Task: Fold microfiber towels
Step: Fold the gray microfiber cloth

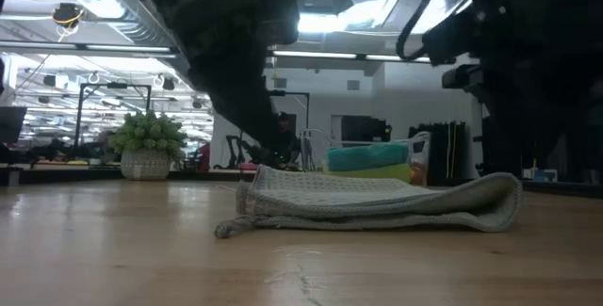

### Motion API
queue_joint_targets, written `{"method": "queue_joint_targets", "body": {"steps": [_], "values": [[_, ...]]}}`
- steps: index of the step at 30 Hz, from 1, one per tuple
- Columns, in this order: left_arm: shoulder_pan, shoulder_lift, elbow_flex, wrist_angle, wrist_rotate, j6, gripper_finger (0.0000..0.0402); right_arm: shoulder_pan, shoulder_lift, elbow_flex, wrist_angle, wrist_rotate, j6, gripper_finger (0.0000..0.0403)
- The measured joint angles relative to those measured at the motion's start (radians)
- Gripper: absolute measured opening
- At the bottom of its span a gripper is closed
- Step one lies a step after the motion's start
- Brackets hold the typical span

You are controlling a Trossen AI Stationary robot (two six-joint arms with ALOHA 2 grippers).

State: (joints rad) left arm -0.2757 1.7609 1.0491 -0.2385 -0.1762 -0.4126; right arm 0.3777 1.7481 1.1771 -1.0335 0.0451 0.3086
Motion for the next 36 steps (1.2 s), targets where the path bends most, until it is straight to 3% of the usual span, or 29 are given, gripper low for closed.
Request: {"method": "queue_joint_targets", "body": {"steps": [5, 10, 21, 27, 36], "values": [[0.036, -0.022, 0.002, -0.017, -0.008, 0.000, 0.0150, -0.050, -0.050, -0.058, -0.014, 0.015, -0.085, 0.0138], [0.071, -0.029, 0.001, -0.038, -0.013, -0.002, 0.0150, -0.107, -0.195, -0.180, 0.009, 0.019, -0.112, 0.0138], [0.142, -0.029, 0.001, -0.034, -0.014, -0.003, 0.0150, -0.160, -0.567, -0.495, 0.351, 0.016, 0.023, 0.0138], [0.161, -0.029, 0.001, -0.034, -0.016, 0.004, 0.0152, -0.160, -0.615, -0.527, 0.415, 0.048, 0.127, 0.0138], [0.167, -0.028, 0.001, -0.033, -0.070, 0.005, 0.0150, -0.160, -0.615, -0.527, 0.508, 0.094, 0.057, 0.0138]]}}
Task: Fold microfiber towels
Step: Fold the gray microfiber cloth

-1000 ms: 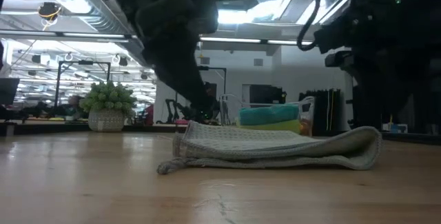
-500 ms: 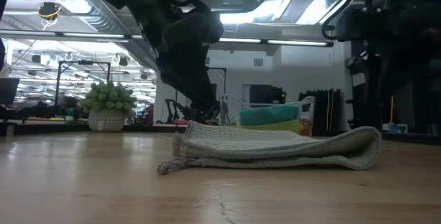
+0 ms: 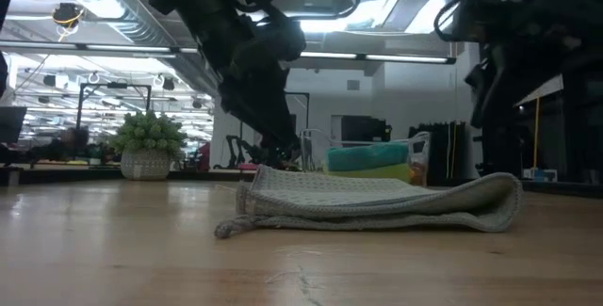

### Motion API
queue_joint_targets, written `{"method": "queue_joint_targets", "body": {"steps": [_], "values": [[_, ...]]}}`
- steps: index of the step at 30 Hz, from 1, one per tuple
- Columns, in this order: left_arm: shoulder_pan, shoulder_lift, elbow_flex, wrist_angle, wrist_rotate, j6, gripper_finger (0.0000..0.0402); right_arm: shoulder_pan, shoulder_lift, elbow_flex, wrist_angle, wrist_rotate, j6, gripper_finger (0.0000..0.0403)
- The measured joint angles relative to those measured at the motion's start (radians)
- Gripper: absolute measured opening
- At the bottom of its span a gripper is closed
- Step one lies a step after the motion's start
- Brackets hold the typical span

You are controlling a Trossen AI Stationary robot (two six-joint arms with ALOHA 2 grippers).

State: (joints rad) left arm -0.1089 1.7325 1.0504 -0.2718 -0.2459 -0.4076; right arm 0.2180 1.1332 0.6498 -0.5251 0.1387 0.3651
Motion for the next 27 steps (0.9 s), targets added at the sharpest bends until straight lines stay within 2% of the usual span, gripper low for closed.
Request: {"method": "queue_joint_targets", "body": {"steps": [7, 11, 20, 27], "values": [[-0.001, 0.000, 0.000, 0.000, -0.015, 0.059, 0.0150, 0.000, 0.000, 0.000, 0.060, 0.000, 0.000, 0.0142], [0.002, 0.000, 0.000, 0.001, -0.015, 0.055, 0.0150, 0.000, 0.001, 0.000, 0.060, 0.004, -0.003, 0.0165], [0.054, 0.001, 0.000, -0.004, 0.057, -0.006, 0.0152, 0.000, 0.001, 0.000, 0.060, 0.245, -0.005, 0.0255], [0.088, 0.001, 0.000, -0.007, 0.050, -0.008, 0.0195, 0.000, 0.001, 0.000, 0.062, 0.337, -0.006, 0.0271]]}}
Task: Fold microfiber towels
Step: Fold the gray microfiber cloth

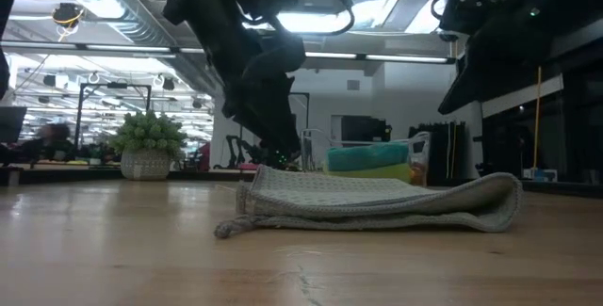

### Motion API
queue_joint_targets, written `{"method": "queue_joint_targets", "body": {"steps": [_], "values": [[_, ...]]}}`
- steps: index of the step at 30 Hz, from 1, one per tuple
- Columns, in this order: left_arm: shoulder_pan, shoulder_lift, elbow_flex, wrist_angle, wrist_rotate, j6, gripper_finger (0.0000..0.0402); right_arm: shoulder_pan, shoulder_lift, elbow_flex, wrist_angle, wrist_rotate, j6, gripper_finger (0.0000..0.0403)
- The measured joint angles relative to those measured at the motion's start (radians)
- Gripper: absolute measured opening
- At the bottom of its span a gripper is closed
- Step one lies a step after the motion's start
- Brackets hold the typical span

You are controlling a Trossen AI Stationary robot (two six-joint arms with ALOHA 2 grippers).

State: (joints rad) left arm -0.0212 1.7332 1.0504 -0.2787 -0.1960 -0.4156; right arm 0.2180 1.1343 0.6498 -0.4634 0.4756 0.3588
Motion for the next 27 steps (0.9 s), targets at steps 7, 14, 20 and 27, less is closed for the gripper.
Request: {"method": "queue_joint_targets", "body": {"steps": [7, 14, 20, 27], "values": [[0.027, 0.000, 0.000, 0.001, -0.132, 0.000, 0.0208, 0.000, 0.000, 0.000, 0.022, 0.010, -0.002, 0.0272], [0.038, 0.000, 0.000, 0.002, -0.136, 0.000, 0.0207, 0.000, 0.000, 0.000, 0.057, 0.029, 0.004, 0.0272], [0.043, 0.000, 0.000, 0.003, -0.075, -0.022, 0.0206, 0.000, 0.000, 0.000, 0.057, 0.029, 0.056, 0.0272], [0.092, 0.000, 0.000, 0.002, -0.011, -0.027, 0.0206, -0.057, 0.000, 0.000, 0.058, 0.024, 0.055, 0.0272]]}}
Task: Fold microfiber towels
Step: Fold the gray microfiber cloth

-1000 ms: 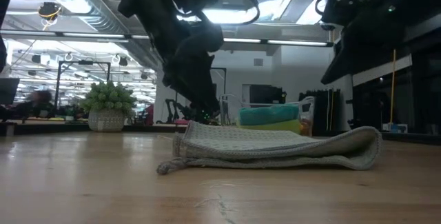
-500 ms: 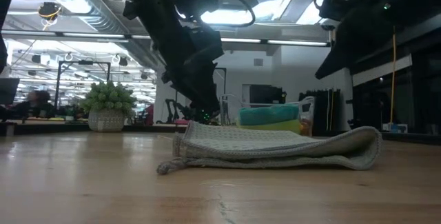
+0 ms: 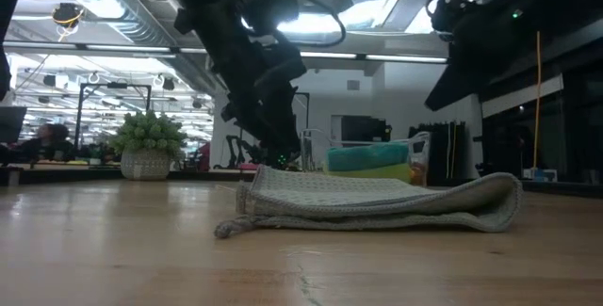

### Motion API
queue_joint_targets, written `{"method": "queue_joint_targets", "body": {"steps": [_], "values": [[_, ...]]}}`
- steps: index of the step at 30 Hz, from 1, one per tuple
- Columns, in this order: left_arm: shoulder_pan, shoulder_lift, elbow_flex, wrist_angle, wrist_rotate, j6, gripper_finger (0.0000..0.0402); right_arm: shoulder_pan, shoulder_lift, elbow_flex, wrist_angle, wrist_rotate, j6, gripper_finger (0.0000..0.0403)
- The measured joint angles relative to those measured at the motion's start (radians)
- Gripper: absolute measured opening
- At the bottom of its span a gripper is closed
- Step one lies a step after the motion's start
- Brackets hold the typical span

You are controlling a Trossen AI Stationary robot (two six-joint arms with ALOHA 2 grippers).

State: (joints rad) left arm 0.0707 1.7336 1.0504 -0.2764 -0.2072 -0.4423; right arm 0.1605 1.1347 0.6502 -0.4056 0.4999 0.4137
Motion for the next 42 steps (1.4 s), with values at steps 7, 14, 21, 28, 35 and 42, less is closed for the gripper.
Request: {"method": "queue_joint_targets", "body": {"steps": [7, 14, 21, 28, 35, 42], "values": [[0.021, 0.000, 0.000, -0.004, 0.003, 0.000, 0.0206, -0.062, 0.000, 0.000, -0.010, -0.005, -0.005, 0.0272], [0.021, 0.000, 0.000, -0.025, 0.004, 0.000, 0.0206, -0.101, 0.000, 0.000, -0.003, -0.147, -0.028, 0.0272], [0.021, 0.000, 0.000, -0.024, 0.004, 0.000, 0.0206, -0.128, 0.000, 0.000, 0.058, -0.240, -0.081, 0.0272], [0.021, 0.000, 0.000, -0.024, 0.004, 0.000, 0.0206, -0.155, 0.000, -0.017, 0.123, -0.240, -0.154, 0.0272], [0.020, 0.000, 0.000, -0.032, 0.004, 0.004, 0.0206, -0.176, 0.000, -0.142, 0.368, -0.274, -0.191, 0.0272], [0.020, 0.000, 0.000, -0.057, 0.003, 0.030, 0.0206, -0.206, 0.000, -0.207, 0.465, -0.330, -0.174, 0.0272]]}}
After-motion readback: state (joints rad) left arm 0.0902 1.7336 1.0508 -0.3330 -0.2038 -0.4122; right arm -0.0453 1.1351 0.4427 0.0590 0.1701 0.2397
